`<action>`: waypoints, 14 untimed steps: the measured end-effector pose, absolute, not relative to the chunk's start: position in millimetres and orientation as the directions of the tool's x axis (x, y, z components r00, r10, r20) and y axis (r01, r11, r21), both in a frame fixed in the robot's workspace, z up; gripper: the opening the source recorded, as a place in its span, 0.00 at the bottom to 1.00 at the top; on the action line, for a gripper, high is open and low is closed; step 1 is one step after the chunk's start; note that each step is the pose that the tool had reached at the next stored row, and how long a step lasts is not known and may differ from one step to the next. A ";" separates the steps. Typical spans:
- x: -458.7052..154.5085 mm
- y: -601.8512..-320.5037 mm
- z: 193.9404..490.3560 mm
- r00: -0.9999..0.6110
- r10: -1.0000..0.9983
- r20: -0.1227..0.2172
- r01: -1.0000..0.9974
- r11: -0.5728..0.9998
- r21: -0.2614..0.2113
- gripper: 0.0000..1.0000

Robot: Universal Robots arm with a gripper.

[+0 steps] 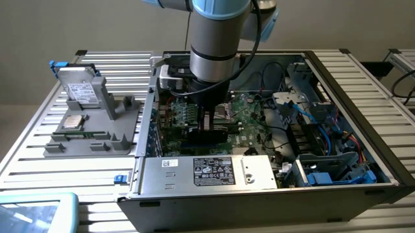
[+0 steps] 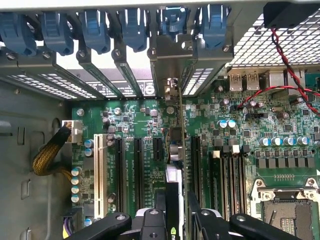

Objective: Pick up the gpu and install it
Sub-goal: 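Insert the gpu into the slot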

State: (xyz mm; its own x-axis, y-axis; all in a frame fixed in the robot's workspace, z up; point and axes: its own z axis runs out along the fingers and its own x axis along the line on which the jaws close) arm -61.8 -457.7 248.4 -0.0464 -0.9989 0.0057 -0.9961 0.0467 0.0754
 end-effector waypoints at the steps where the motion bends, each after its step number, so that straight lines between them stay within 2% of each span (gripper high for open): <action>1: -61.8 -457.8 248.4 -0.046 -0.999 0.006 -0.996 0.047 0.075 0.27; 14: -61.5 -458.5 248.4 -0.043 -0.999 0.006 -0.996 0.044 0.075 0.27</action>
